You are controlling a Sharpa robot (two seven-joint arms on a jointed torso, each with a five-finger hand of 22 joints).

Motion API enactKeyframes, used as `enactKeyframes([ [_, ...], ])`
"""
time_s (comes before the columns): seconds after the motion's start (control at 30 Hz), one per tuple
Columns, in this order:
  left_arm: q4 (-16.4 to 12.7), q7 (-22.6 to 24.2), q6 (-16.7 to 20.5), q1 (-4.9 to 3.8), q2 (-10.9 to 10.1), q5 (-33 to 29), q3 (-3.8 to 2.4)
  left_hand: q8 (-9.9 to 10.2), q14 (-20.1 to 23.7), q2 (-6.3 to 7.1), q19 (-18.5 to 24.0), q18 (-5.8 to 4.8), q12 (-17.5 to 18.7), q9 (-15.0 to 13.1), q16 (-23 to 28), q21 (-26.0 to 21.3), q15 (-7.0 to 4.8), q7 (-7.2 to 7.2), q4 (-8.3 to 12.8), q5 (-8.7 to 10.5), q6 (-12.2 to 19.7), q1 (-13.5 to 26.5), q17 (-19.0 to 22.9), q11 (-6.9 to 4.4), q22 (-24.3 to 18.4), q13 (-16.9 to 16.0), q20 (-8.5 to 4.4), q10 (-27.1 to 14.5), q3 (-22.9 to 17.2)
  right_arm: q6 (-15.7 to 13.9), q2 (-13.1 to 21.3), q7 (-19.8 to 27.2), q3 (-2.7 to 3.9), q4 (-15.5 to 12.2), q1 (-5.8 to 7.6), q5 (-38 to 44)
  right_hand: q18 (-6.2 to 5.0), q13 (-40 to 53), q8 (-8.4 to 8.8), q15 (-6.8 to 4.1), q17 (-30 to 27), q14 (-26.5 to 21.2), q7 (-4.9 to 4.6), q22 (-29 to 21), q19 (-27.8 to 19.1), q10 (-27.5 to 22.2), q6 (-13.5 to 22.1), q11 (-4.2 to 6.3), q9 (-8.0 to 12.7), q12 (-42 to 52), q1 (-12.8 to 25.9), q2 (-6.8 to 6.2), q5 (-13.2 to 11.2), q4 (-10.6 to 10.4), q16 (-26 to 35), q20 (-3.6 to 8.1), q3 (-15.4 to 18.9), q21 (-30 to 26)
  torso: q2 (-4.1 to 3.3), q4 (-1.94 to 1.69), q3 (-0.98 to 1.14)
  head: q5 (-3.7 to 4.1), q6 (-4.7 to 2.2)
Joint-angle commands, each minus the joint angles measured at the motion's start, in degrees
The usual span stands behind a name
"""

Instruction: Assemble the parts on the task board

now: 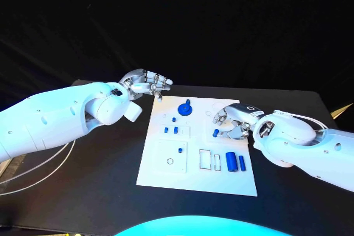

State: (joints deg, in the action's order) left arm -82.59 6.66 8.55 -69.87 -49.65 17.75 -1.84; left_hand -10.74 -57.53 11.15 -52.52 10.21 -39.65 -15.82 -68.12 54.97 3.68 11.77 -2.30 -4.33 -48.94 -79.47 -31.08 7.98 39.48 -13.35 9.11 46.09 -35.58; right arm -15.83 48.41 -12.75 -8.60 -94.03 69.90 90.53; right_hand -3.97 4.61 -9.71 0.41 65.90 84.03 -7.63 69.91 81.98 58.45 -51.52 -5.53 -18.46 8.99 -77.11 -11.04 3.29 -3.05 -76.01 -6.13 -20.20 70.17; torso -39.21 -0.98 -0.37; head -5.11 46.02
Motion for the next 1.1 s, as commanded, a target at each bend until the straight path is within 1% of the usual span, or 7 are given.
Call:
enactKeyframes([
  [0.03, -0.07, 0.26, -0.95, -0.05, 0.05, 0.11, -0.02, 0.31, -0.33, -0.33, -0.36, 0.42, -0.24, 0.09, -0.40, 0.04, 0.04, 0.12, -0.28, 0.17, 0.04, 0.23, -0.06, -0.01, -0.07, 0.05, -0.02, -0.29, 0.17, 4.10, -0.37, -0.27, -0.05, 0.23, -0.28, 0.76, -0.92, 0.15, 0.27, -0.07, -0.07, 1.22, -0.33, 0.29, 0.53, 0.99, -0.73, 0.24, -0.04, 0.70, -0.31, 0.60, -0.19, -0.53, -0.21, 0.13, -0.40, 0.23, 0.03, 0.04, 0.01, -0.18, 0.09],
  [0.3, -0.08, 0.21, -0.97, -0.05, 0.01, 0.11, -0.02, 0.31, -0.32, -0.34, -0.39, 0.42, -0.27, 0.09, -0.41, -0.03, 0.05, 0.10, -0.37, 0.18, 0.02, 0.23, -0.07, -0.02, -0.13, 0.09, -0.01, -0.31, 0.23, 3.81, -0.98, -0.36, -0.11, 0.54, -0.62, 0.73, -0.66, 0.34, -0.12, -0.53, 0.24, 1.45, -0.68, 1.37, 1.17, 3.69, -2.67, 0.71, -0.21, 1.87, -0.42, 0.66, 0.05, -1.17, -0.63, 0.58, -2.58, 1.20, 0.03, 0.03, -0.07, -0.10, 0.15],
  [0.53, -0.04, 0.12, -1.02, -0.05, 0.05, 0.11, -0.02, 0.31, -0.32, -0.37, -0.39, 0.42, -0.28, 0.08, -0.42, -0.04, 0.05, 0.10, -0.40, 0.17, 0.01, 0.23, -0.08, -0.02, -0.14, 0.10, -0.01, -0.31, 0.24, 2.46, -1.80, -0.49, -0.15, 1.01, -1.17, 0.71, -0.42, 0.22, -1.11, -0.90, 1.02, 1.74, -0.29, 2.50, 1.71, 7.37, -5.98, 1.16, -0.73, 1.46, -0.34, 1.89, -0.08, -2.17, -1.47, 0.94, -8.28, 2.18, 0.00, -0.05, 0.00, -0.02, 0.24],
  [0.57, -0.04, 0.12, -1.02, -0.05, 0.05, 0.11, -0.02, 0.31, -0.32, -0.37, -0.39, 0.42, -0.28, 0.08, -0.42, -0.04, 0.05, 0.10, -0.40, 0.17, 0.01, 0.23, -0.08, -0.02, -0.14, 0.10, -0.01, -0.31, 0.24, 2.43, -1.82, -0.51, -0.15, 1.02, -1.19, 0.72, -0.42, 0.22, -1.11, -0.90, 1.02, 1.74, -0.29, 2.50, 1.71, 7.37, -5.98, 1.16, -0.73, 1.46, -0.34, 1.89, -0.08, -2.17, -1.47, 0.94, -8.28, 2.18, 0.01, -0.04, 0.00, -0.04, 0.25],
  [0.77, -0.02, 0.07, -0.99, -0.05, -0.02, 0.11, -0.02, 0.31, -0.32, -0.37, -0.39, 0.42, -0.28, 0.08, -0.42, -0.04, 0.05, 0.10, -0.40, 0.17, 0.01, 0.23, -0.08, -0.02, -0.14, 0.10, -0.01, -0.31, 0.24, 1.46, -2.18, -1.15, -0.16, 1.48, -1.44, 1.42, -0.35, 0.23, -1.74, -1.21, 1.26, 1.79, 0.04, 2.89, 1.84, 9.05, -7.25, 1.55, -1.25, 1.05, -0.40, 2.28, -0.25, -1.92, -1.77, 1.22, -10.77, 2.47, 0.02, 0.01, -0.05, -0.07, 0.33],
  [0.93, -0.02, 0.01, -1.03, -0.05, 0.00, 0.11, -0.02, 0.30, -0.33, -0.45, -0.41, 0.42, -0.30, 0.08, -0.43, -0.07, 0.05, 0.10, -0.49, 0.17, -0.01, 0.27, -0.08, -0.02, -0.17, 0.11, -0.01, -0.30, 0.25, -0.06, -2.47, -1.83, -0.16, 1.65, -1.56, 2.13, -0.32, 0.44, -2.44, -1.50, 1.44, 1.84, 0.38, 3.12, 1.92, 10.30, -8.14, 1.92, -1.76, 1.06, -0.54, 2.93, -0.24, -1.51, -1.96, 1.47, -11.93, 2.65, 0.00, 0.03, 0.00, -0.12, 0.36],
  [1.1, 0.00, -0.05, -1.04, -0.06, -0.02, 0.11, -0.02, 0.30, -0.33, -0.45, -0.41, 0.42, -0.30, 0.08, -0.43, -0.07, 0.05, 0.10, -0.49, 0.17, -0.01, 0.27, -0.08, -0.02, -0.17, 0.11, -0.01, -0.30, 0.25, -1.95, -2.59, -2.13, -0.17, 1.65, -1.68, 2.50, -0.29, 0.73, -3.58, -1.86, 1.48, 1.85, 0.72, 3.34, 1.97, 11.56, -9.01, 2.32, -2.69, 0.88, -1.04, 3.82, -0.26, -0.30, -2.08, 1.81, -13.58, 2.76, 0.02, 0.00, -0.01, -0.05, 0.39],
])
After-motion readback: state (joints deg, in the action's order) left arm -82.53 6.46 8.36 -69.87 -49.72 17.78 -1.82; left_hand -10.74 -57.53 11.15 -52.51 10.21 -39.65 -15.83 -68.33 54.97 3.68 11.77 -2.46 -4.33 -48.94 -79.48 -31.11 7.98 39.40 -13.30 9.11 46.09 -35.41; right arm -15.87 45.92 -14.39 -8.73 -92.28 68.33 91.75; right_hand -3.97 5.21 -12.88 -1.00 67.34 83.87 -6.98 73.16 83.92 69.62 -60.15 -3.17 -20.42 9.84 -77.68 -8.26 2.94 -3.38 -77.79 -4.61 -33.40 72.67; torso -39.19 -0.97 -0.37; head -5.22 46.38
